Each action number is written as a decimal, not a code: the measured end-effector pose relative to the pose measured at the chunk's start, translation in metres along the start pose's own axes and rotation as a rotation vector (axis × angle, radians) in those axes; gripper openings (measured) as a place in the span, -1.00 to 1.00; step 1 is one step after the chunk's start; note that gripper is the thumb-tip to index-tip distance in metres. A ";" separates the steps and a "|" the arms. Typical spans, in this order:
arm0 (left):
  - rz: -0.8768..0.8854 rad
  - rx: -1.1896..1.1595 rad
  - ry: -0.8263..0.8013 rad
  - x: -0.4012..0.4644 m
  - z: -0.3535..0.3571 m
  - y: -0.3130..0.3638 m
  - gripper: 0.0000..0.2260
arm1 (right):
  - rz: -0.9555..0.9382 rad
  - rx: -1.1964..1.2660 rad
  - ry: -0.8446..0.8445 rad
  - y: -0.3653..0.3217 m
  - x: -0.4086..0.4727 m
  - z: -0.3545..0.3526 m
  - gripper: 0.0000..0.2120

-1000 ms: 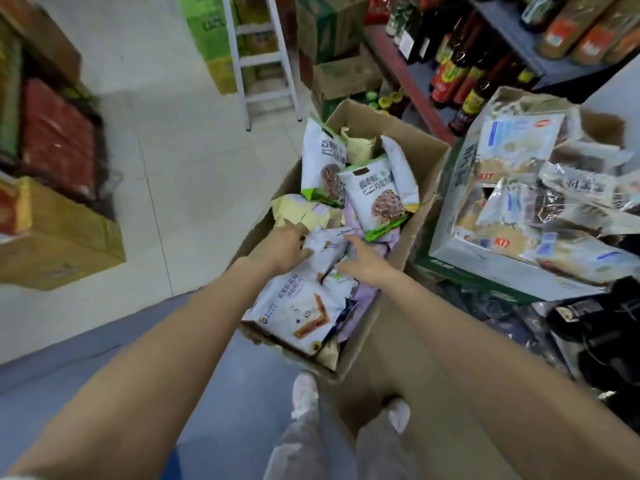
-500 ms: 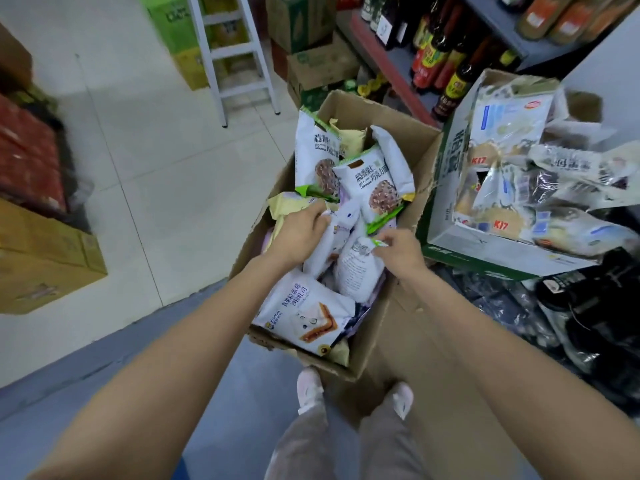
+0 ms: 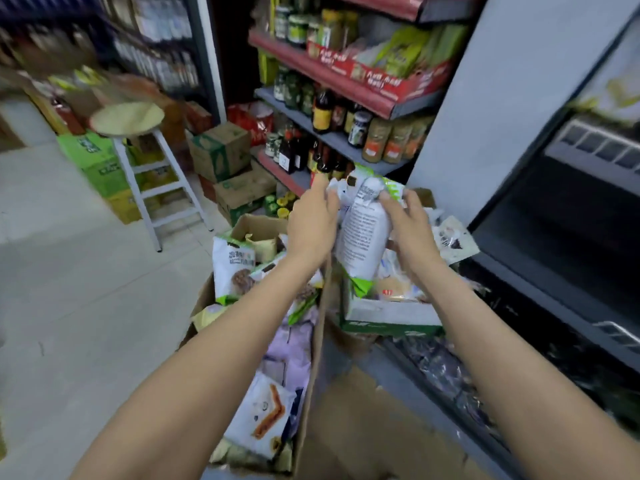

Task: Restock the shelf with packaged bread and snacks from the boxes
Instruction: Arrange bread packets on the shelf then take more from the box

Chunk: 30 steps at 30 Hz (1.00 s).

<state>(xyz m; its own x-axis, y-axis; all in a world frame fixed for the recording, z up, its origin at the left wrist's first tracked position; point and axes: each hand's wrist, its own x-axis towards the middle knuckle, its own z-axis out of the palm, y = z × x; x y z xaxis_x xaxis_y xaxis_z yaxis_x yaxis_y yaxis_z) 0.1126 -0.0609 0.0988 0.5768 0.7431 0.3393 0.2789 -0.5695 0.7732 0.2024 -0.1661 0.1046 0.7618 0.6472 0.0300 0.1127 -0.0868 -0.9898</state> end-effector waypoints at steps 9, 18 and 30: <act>0.144 -0.152 0.047 0.057 0.086 0.189 -0.84 | -0.221 0.074 0.125 -0.064 0.021 -0.169 -0.60; 0.151 -0.388 0.000 0.080 0.188 0.347 -0.87 | -0.159 -0.071 0.332 -0.111 0.052 -0.352 -0.42; 0.160 -0.435 -0.035 0.169 0.301 0.410 -0.78 | 0.110 -0.198 0.882 -0.098 0.141 -0.499 -0.10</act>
<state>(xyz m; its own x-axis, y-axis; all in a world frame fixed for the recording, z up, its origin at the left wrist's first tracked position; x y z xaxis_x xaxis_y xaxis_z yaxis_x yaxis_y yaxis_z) 0.5554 -0.2743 0.3122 0.6140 0.6413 0.4601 -0.1592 -0.4703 0.8680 0.6167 -0.4440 0.2749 0.9773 -0.1792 0.1130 0.0561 -0.2954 -0.9537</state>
